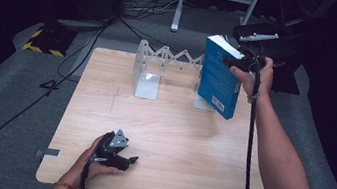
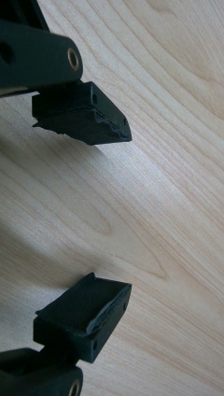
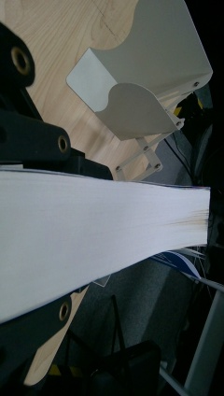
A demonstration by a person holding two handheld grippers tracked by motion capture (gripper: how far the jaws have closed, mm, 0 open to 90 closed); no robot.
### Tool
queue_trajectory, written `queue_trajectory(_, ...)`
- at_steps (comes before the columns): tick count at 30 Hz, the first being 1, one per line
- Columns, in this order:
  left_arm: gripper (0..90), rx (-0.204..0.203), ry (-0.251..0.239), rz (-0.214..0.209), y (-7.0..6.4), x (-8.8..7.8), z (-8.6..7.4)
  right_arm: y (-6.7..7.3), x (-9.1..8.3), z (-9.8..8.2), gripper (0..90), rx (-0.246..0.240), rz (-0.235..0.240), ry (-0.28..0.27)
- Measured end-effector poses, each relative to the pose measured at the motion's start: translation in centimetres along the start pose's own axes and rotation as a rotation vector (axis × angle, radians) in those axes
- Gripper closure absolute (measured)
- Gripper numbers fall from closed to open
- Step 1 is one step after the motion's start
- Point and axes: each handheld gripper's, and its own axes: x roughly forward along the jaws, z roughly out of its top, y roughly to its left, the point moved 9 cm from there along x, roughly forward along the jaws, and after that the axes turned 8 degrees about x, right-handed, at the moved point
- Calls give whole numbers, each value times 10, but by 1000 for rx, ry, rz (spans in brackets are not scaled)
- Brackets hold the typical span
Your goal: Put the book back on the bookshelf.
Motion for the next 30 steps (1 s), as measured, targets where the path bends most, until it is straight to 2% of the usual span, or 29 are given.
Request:
queue_trajectory(11, 238, 0, 0, -1, 0, 0, 0, -9, 25, 0, 610, 63, -23, -28)
queue_trajectory(16, 237, 0, 0, -1, 0, 0, 0, -6, 32, -7, 608, 30, -29, -55)
queue_trajectory(25, 236, 1, -1, 0, 0, 0, 0, -10, 23, -18, 604, 37, -14, -81)
queue_trajectory(30, 234, -2, -2, 0, 0, 1, 0, -12, 16, -33, 601, 43, 13, -55)
